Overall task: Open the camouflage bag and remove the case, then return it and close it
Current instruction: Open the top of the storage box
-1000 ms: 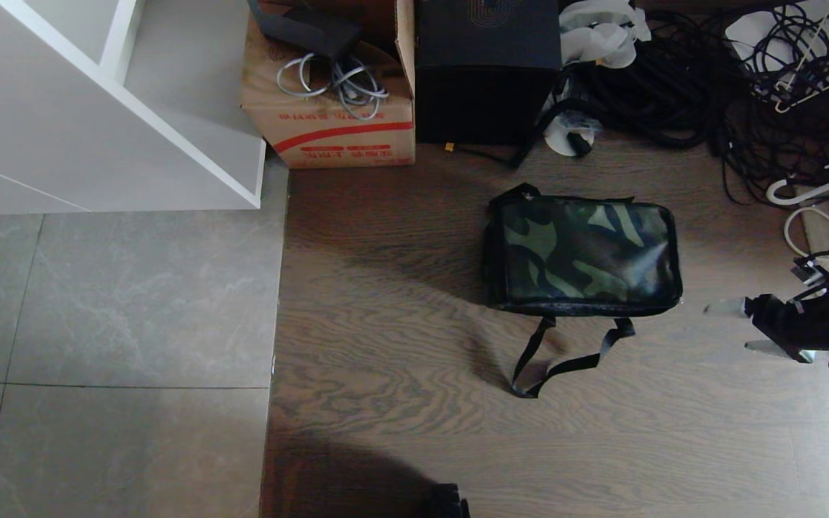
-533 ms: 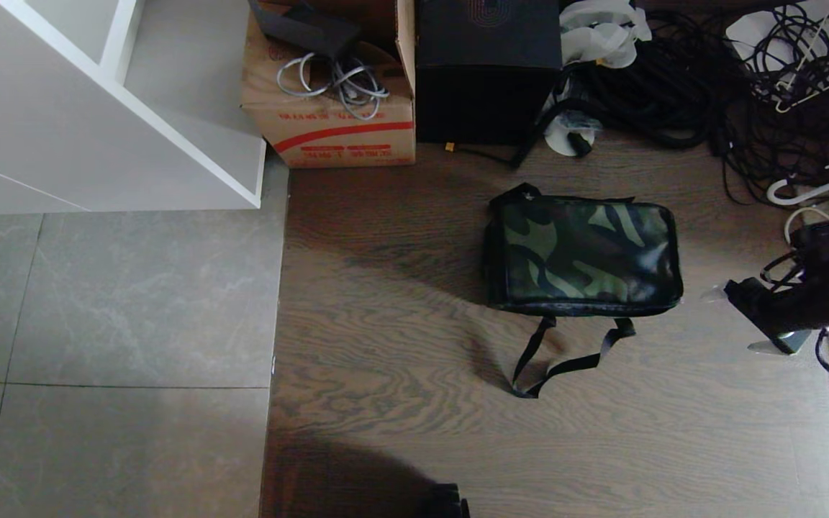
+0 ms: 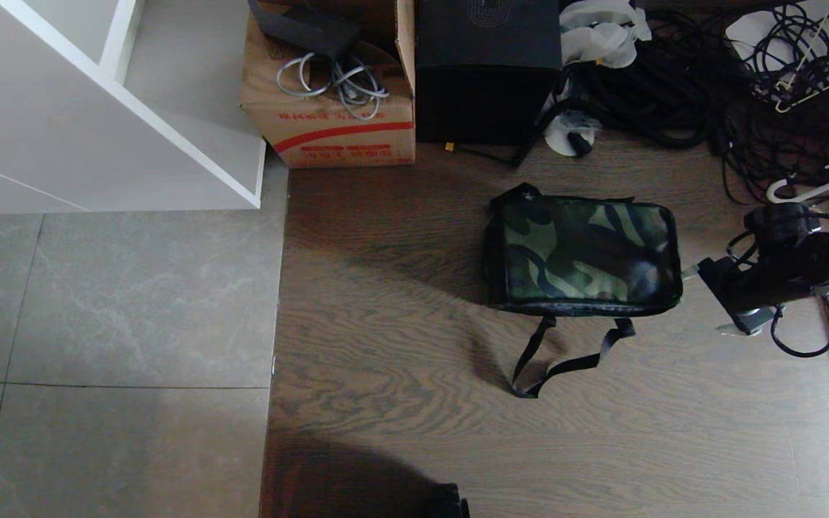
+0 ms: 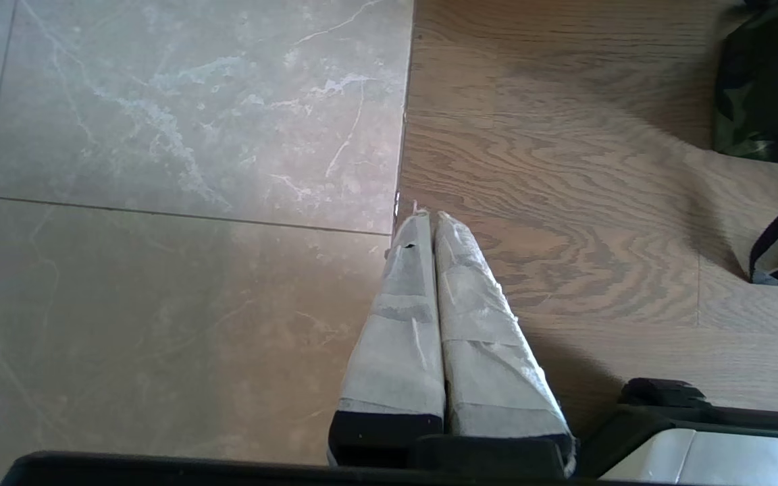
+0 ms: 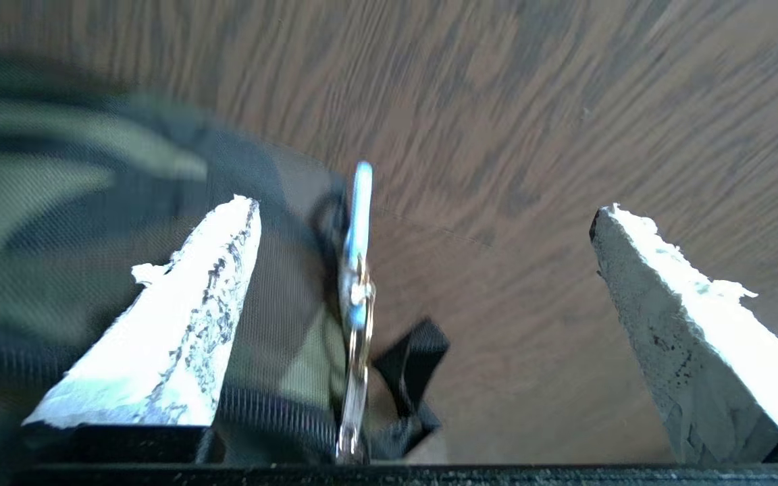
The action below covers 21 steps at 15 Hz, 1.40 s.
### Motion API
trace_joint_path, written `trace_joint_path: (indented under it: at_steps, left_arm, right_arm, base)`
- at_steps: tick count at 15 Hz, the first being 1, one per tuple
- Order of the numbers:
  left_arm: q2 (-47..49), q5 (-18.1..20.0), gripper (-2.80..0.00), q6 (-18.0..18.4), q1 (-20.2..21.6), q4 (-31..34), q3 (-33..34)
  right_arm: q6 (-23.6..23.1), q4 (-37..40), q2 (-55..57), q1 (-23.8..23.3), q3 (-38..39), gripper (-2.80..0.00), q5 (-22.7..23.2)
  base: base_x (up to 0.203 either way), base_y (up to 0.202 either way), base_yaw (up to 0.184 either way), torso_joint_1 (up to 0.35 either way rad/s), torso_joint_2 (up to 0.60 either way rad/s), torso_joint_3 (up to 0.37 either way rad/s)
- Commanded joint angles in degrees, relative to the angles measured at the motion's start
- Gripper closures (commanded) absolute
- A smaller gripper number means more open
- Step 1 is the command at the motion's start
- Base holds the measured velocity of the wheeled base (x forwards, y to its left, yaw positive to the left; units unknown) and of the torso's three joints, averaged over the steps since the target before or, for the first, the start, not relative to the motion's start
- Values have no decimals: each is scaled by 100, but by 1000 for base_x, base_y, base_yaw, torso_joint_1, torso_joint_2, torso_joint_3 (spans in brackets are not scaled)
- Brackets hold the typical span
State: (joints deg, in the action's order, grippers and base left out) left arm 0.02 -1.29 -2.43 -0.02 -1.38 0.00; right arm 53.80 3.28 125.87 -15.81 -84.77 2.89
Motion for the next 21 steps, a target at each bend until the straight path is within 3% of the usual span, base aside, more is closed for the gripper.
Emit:
trace_joint_path:
  at_steps: [1, 4, 9, 13, 21]
  left_arm:
    - [-2, -3, 0, -4, -6, -3, 53]
    - [-2, -3, 0, -4, -4, -3, 47]
    - [-2, -3, 0, -4, -6, -3, 46]
    - [-2, -3, 0, -4, -6, -3, 53]
    - [-2, -3, 0, -4, -6, -3, 52]
  right_arm:
    - [174, -64, 75, 43, -48, -280, 10]
    - [762, -48, 156, 121, -145, -280, 122]
    - [1015, -65, 184, 127, -213, -280, 247]
    - [1642, 139, 182, 140, -266, -280, 624]
    - [1686, 286, -12, 19, -363, -280, 1042]
  base:
    - [0, 0, 0, 0, 0, 0]
    - [0, 0, 0, 0, 0, 0]
    - [0, 0, 0, 0, 0, 0]
    - [0, 0, 0, 0, 0, 0]
    - [0, 0, 0, 0, 0, 0]
